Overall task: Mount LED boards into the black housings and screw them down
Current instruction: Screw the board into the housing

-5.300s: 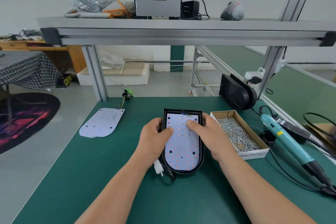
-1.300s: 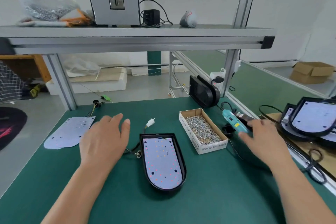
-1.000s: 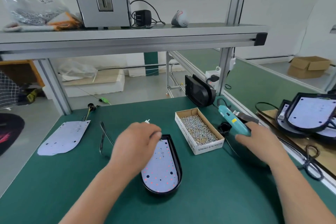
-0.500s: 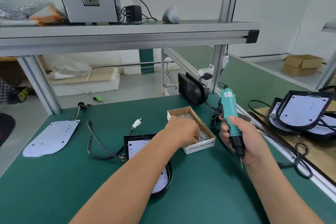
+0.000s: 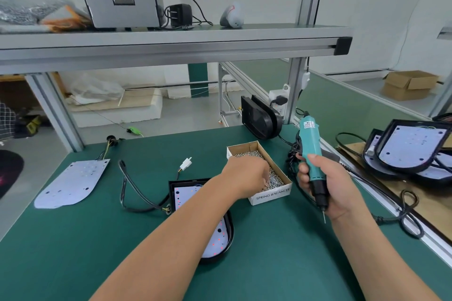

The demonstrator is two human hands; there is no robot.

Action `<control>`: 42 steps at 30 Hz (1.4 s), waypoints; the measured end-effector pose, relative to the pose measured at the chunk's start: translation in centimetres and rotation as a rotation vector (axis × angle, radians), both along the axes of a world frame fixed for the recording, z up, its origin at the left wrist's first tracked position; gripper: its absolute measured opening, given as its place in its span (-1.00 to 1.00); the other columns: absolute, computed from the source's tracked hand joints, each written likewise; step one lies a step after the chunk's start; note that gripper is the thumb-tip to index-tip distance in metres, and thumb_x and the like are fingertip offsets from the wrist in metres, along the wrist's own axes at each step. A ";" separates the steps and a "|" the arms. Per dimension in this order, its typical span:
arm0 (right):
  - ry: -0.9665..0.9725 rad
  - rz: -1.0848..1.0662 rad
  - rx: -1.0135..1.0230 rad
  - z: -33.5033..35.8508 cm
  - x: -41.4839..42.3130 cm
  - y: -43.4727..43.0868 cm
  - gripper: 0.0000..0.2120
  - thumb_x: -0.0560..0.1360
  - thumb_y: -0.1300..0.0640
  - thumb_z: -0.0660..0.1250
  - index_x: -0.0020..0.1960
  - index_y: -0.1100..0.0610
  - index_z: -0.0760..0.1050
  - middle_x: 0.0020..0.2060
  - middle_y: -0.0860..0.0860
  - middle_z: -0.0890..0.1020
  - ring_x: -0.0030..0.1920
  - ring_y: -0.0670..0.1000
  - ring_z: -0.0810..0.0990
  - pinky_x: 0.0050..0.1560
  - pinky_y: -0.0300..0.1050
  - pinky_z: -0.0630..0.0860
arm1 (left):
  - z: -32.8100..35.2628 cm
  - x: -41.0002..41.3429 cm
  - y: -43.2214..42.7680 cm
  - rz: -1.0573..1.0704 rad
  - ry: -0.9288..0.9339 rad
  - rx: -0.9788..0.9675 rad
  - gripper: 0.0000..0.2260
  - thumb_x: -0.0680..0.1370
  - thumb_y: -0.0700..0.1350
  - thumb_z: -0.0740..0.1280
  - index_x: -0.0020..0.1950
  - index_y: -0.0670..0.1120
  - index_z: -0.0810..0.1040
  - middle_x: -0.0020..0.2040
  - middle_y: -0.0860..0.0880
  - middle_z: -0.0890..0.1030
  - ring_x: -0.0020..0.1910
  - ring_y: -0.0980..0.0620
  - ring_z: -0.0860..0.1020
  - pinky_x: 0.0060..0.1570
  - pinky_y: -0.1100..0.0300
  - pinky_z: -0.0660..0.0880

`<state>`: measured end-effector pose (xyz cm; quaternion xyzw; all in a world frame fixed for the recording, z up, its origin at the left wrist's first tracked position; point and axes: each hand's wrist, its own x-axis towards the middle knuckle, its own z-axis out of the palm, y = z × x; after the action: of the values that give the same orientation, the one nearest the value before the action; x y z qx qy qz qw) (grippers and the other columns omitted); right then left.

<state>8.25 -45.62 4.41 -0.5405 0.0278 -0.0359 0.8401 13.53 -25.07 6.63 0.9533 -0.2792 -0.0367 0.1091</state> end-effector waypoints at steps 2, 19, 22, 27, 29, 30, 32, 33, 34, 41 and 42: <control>0.001 -0.004 -0.003 -0.1 0.0 0.0 -0.78 0.66 0.13 0.26 0.20 0.23 0.53 -0.26 0.06 0.54 -0.34 -0.02 0.46 -0.36 -0.23 0.43 | 0.0 -0.1 0.0 -0.017 -0.010 0.036 -0.80 0.63 -0.18 0.32 0.13 0.05 0.69 0.14 0.05 0.70 0.20 -0.06 0.59 0.20 -0.04 0.51; -0.003 0.010 -0.082 -0.3 0.0 0.4 -0.83 0.65 0.14 0.26 0.16 0.19 0.54 -0.24 0.07 0.56 -0.32 -0.01 0.49 -0.33 -0.20 0.45 | 0.4 0.1 0.2 -0.061 -0.020 -0.036 -0.81 0.63 -0.19 0.34 0.10 0.03 0.70 0.11 0.03 0.69 0.15 -0.06 0.59 -0.10 0.11 0.43; -0.006 0.023 -0.085 -0.3 0.0 0.5 -0.84 0.65 0.14 0.26 0.16 0.18 0.54 -0.23 0.07 0.55 -0.32 -0.01 0.48 -0.34 -0.21 0.45 | 0.5 -0.1 0.5 -0.054 -0.025 -0.072 -0.80 0.63 -0.18 0.34 0.11 0.04 0.71 0.13 0.05 0.69 0.17 -0.04 0.59 -0.09 0.13 0.39; -0.009 -0.001 -0.053 -0.2 -0.1 0.7 -0.84 0.66 0.12 0.26 0.14 0.18 0.53 -0.25 0.05 0.56 -0.33 -0.02 0.50 -0.36 -0.22 0.46 | 0.8 -0.5 1.2 0.001 -0.006 -0.152 -0.81 0.65 -0.19 0.28 0.11 0.02 0.65 0.12 0.06 0.67 0.14 -0.02 0.58 0.06 0.05 0.51; -0.013 -0.008 -0.021 -0.2 -0.2 0.8 -0.84 0.66 0.10 0.26 0.15 0.17 0.52 -0.26 0.05 0.56 -0.34 -0.02 0.51 -0.36 -0.22 0.47 | 1.5 -0.5 1.9 0.058 0.045 -0.317 -0.85 0.64 -0.19 0.29 0.09 -0.03 0.64 0.00 0.10 0.64 0.00 0.06 0.58 0.03 0.06 0.53; -0.013 -0.012 -0.001 -0.2 -0.2 0.9 -0.84 0.67 0.10 0.26 0.16 0.17 0.51 -0.25 0.05 0.57 -0.33 -0.01 0.51 -0.35 -0.22 0.49 | 1.8 -0.7 2.4 0.083 0.081 -0.421 -0.87 0.64 -0.19 0.31 0.08 -0.05 0.65 -0.07 0.13 0.61 -0.09 0.12 0.56 -0.04 0.10 0.50; -0.003 -0.026 0.035 -0.2 -0.2 1.1 -0.83 0.67 0.09 0.25 0.17 0.17 0.51 -0.25 0.05 0.58 -0.33 -0.01 0.53 -0.35 -0.22 0.53 | 2.5 -1.2 3.8 0.127 0.127 -0.577 -0.91 0.64 -0.17 0.36 0.07 -0.05 0.67 -0.14 0.13 0.58 -0.17 0.18 0.52 -0.14 0.19 0.44; -0.001 -0.031 0.046 -0.3 -0.2 1.2 -0.83 0.67 0.09 0.25 0.16 0.17 0.51 -0.25 0.05 0.59 -0.33 0.00 0.54 -0.34 -0.21 0.55 | 2.6 -1.5 4.5 0.154 0.144 -0.639 -0.92 0.64 -0.17 0.37 0.07 -0.06 0.67 -0.14 0.11 0.59 -0.18 0.17 0.52 -0.15 0.22 0.45; -0.005 -0.030 0.056 -0.3 -0.2 1.4 -0.84 0.67 0.10 0.26 0.15 0.17 0.51 -0.24 0.06 0.59 -0.32 0.00 0.55 -0.34 -0.21 0.56 | 2.7 -2.0 5.2 0.188 0.179 -0.715 -0.93 0.64 -0.17 0.38 0.06 -0.06 0.67 -0.13 0.07 0.60 -0.17 0.15 0.53 -0.15 0.22 0.49; -0.091 -0.045 0.120 0.5 -0.7 4.1 -0.91 0.51 0.21 0.42 -0.03 0.18 0.52 -0.21 0.09 0.60 -0.30 0.00 0.59 -0.36 -0.16 0.58 | 3.1 -6.4 11.1 0.289 0.976 -1.756 -0.91 0.69 -0.25 0.31 0.02 -0.12 0.57 -0.13 -0.07 0.59 -0.19 0.03 0.55 -0.30 0.27 0.59; -0.098 -0.050 0.139 0.7 -0.8 4.7 -0.94 0.56 0.20 0.39 -0.03 0.17 0.53 -0.22 0.07 0.59 -0.33 -0.02 0.56 -0.38 -0.18 0.55 | 2.9 -7.0 12.0 0.296 1.058 -1.850 -0.92 0.68 -0.23 0.32 0.02 -0.13 0.57 -0.12 -0.07 0.59 -0.16 0.02 0.56 -0.28 0.27 0.60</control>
<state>7.49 -40.92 5.15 -0.4774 0.0028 -0.0813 0.8749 6.52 -13.08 9.51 0.3884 0.0021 -0.2055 0.8983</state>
